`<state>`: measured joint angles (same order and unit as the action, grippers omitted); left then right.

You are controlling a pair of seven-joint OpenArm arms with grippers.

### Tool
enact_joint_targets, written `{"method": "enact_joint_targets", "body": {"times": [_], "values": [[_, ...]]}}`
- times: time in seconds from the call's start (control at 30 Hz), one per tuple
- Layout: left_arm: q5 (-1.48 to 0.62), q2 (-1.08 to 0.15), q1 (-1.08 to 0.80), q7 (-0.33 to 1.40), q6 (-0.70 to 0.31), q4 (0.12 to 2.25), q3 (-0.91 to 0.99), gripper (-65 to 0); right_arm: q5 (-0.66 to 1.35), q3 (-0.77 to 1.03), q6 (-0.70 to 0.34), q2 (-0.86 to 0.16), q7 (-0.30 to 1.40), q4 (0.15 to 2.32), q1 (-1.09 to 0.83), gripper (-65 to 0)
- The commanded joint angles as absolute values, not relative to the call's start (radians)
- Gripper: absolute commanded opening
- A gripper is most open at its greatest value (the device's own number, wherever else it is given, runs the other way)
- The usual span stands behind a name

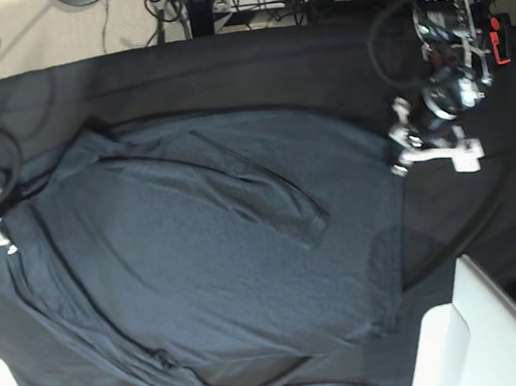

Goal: Fold the T-shirt properly
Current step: 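Grasp the shirt edge with both grippers and pull it taut, then lift the shirt edge with both grippers and fold it over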

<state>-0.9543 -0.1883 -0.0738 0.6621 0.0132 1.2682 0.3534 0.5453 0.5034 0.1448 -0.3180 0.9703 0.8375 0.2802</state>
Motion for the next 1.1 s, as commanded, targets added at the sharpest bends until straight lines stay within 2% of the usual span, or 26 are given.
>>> {"method": "enact_joint_targets", "body": {"times": [0.0,0.23,0.73,0.83,1.07], "values": [[-0.97,-0.199,-0.056,0.653,0.004,1.273,0.361,-65.0,0.547,0.506,0.147,-0.349,0.949,0.835,0.305,-65.0],[-0.954,-0.199,-0.038,0.651,0.004,1.256,0.364,-65.0,0.547,0.51,0.147,-0.372,0.895,0.763,0.325,-65.0],[-0.952,-0.219,0.008,0.653,0.004,1.257,0.317,-65.0,0.549,0.503,0.139,-0.366,0.897,0.773,0.328,-65.0],[-0.952,-0.239,0.033,0.647,0.004,1.256,0.22,-65.0,0.549,0.421,0.136,-0.366,0.891,0.791,0.329,-65.0],[-0.951,-0.237,0.038,0.645,0.004,1.256,0.213,-65.0,0.549,0.341,0.119,-0.363,0.883,0.863,0.328,-65.0]]}}
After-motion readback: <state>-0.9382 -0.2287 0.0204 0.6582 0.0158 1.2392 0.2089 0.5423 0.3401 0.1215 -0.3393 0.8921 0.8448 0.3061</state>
